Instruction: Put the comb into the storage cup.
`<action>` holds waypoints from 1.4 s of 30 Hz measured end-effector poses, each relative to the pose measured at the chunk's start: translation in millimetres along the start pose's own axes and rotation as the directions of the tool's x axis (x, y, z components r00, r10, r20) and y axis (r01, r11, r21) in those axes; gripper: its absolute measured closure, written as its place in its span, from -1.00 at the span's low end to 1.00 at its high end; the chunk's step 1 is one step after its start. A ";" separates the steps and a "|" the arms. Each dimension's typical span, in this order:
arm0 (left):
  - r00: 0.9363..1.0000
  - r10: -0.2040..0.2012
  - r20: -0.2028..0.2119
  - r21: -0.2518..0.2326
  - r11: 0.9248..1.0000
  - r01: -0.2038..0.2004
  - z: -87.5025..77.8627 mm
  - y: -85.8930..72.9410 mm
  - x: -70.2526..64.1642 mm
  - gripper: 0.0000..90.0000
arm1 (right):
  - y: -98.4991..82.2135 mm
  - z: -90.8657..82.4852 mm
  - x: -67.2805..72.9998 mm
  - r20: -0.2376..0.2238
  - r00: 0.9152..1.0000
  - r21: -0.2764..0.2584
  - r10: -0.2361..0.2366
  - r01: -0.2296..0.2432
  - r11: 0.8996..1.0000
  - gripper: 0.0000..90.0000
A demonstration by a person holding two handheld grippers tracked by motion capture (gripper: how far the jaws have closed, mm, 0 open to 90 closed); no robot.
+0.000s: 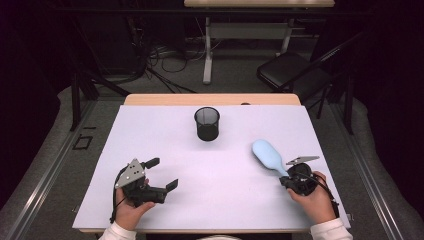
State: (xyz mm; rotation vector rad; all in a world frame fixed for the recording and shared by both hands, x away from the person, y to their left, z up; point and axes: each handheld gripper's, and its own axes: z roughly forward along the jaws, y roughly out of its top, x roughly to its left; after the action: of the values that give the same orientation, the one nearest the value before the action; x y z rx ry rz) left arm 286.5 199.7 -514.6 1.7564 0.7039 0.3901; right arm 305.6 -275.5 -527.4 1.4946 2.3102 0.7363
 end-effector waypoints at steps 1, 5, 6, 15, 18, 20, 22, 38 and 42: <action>1.000 0.002 0.000 0.001 1.000 -0.002 -0.1 0.0 0.0 -0.99 | 0.1 -0.5 0.3 -0.002 1.000 -0.001 0.001 -0.001 1.000 0.88; 1.000 0.003 0.002 0.000 1.000 -0.003 0.1 0.0 -0.2 -0.99 | 0.4 -2.0 1.5 -0.008 1.000 -0.012 0.000 0.000 1.000 0.84; 1.000 0.004 0.002 0.002 1.000 -0.004 0.0 0.0 -0.1 -0.99 | 0.5 -2.3 1.6 -0.011 1.000 -0.014 0.000 0.000 1.000 0.83; 1.000 0.007 0.003 0.000 1.000 -0.007 -0.2 0.2 -0.1 -0.99 | 2.0 -5.4 1.8 -0.028 1.000 -0.043 -0.004 0.002 0.999 0.61; 1.000 0.005 0.004 -0.001 1.000 -0.005 0.1 0.1 -0.7 -0.99 | 2.2 -6.4 1.7 -0.035 0.999 -0.058 -0.006 0.004 0.998 0.50; 1.000 0.007 0.005 0.001 1.000 -0.007 0.2 0.1 -0.7 -0.99 | 2.5 -6.6 1.1 -0.034 0.999 -0.064 -0.018 0.016 0.998 0.43; 1.000 0.008 0.005 0.001 1.000 -0.008 0.3 0.1 -0.6 -0.99 | 2.6 -6.8 0.7 -0.037 0.999 -0.073 -0.018 0.015 0.997 0.37; 1.000 0.007 0.003 0.002 1.000 -0.007 0.8 -0.1 -0.9 -0.99 | 4.6 -6.8 -2.4 -0.020 0.999 -0.109 -0.043 0.040 0.993 -0.11; 1.000 0.007 0.001 0.004 1.000 -0.007 1.0 -0.1 -1.2 -0.99 | 6.1 -5.7 -4.3 -0.003 0.998 -0.107 -0.059 0.058 0.993 -0.19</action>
State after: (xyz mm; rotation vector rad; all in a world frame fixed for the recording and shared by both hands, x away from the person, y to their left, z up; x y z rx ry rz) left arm 286.2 198.2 -514.8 1.7632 0.6986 0.3930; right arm 309.2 -278.8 -519.4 1.3748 2.2705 0.8361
